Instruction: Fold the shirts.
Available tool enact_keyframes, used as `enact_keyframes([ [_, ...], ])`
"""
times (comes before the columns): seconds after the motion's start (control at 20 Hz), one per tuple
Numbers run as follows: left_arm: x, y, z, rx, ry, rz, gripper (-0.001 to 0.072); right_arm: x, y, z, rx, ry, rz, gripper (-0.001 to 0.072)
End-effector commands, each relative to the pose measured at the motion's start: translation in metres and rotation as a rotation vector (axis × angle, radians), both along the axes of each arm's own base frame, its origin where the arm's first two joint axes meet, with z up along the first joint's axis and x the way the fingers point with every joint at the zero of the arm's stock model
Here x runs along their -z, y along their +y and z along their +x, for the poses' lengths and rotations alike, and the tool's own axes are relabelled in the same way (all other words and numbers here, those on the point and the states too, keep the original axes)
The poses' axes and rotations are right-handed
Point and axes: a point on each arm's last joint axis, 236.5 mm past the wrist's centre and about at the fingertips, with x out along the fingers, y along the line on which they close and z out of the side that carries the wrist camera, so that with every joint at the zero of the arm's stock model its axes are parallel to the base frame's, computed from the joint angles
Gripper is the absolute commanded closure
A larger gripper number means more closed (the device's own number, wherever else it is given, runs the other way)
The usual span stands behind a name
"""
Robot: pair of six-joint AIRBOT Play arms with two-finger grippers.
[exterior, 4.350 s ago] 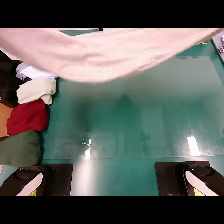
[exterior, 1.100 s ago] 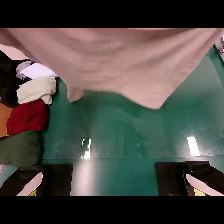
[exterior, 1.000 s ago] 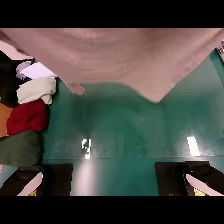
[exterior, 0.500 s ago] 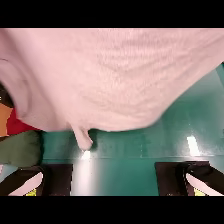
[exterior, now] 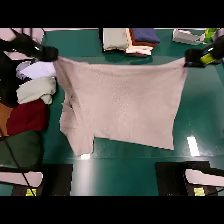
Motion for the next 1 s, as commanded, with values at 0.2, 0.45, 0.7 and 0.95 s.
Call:
enact_keyframes([
  [0.2,0.043,0.015,0.000,-0.035,0.102,0.003,0.0175,0.039,-0.002,0.054,0.010,0.005,0.046,0.0320],
  [0.45,0.035,0.055,-0.074,-0.110,0.268,0.009,0.0183,0.007,-0.005,0.023,0.007,-0.035,0.031,0.0320],
  [0.7,0.125,0.053,-0.185,-0.172,0.475,0.008,0.0182,0.037,0.003,-0.043,0.003,0.064,0.041,0.0320],
  [0.95,0.195,0.023,-0.234,-0.216,0.587,-0.132,0.0181,0.050,0.006,-0.070,0.010,0.075,0.050,0.0322],
])
